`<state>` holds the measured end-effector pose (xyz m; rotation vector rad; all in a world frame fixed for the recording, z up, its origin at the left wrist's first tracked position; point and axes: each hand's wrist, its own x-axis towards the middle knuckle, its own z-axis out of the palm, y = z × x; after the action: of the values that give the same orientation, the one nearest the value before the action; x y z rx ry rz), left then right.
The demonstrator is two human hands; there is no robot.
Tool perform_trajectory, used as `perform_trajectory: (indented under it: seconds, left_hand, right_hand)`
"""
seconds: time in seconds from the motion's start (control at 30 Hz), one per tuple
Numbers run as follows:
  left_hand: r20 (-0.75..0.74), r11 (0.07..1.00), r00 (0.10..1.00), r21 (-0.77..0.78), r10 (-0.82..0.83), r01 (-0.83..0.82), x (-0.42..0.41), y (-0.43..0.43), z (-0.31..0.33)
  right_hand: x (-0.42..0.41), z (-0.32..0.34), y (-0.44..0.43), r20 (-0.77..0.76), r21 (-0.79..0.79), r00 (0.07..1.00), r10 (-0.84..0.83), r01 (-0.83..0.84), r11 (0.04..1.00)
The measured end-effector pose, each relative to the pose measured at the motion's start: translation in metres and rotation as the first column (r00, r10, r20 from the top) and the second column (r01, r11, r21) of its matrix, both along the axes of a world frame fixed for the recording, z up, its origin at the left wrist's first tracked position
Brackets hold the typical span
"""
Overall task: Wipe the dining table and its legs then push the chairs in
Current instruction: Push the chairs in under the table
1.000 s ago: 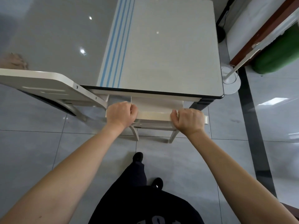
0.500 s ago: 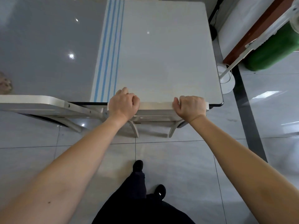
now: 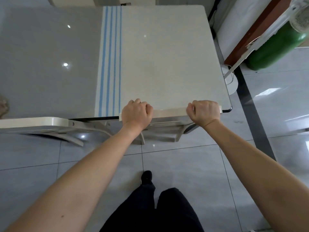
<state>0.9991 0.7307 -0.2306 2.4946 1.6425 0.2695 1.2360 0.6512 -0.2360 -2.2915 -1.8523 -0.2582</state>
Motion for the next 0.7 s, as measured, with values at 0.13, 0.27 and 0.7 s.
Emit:
perform_trajectory:
  seconds: [0.13, 0.27, 0.7]
  left_hand:
    - [0.002, 0.999, 1.0, -0.05, 0.006, -0.006, 0.005, -0.011, 0.0]
    - [0.013, 1.0, 1.0, -0.017, 0.018, -0.018, 0.013, -0.032, -0.002]
    - [0.356, 0.998, 0.933, -0.058, 0.055, -0.037, -0.049, -0.097, 0.006]
  right_hand:
    - [0.006, 0.001, -0.01, -0.029, -0.056, 1.0, 0.002, -0.004, 0.998]
    - [0.017, 0.002, -0.027, -0.072, -0.117, 0.997, 0.003, -0.012, 0.993]
    - [-0.015, 0.027, -0.069, -0.589, 0.241, 0.709, 0.389, -0.305, 0.921]
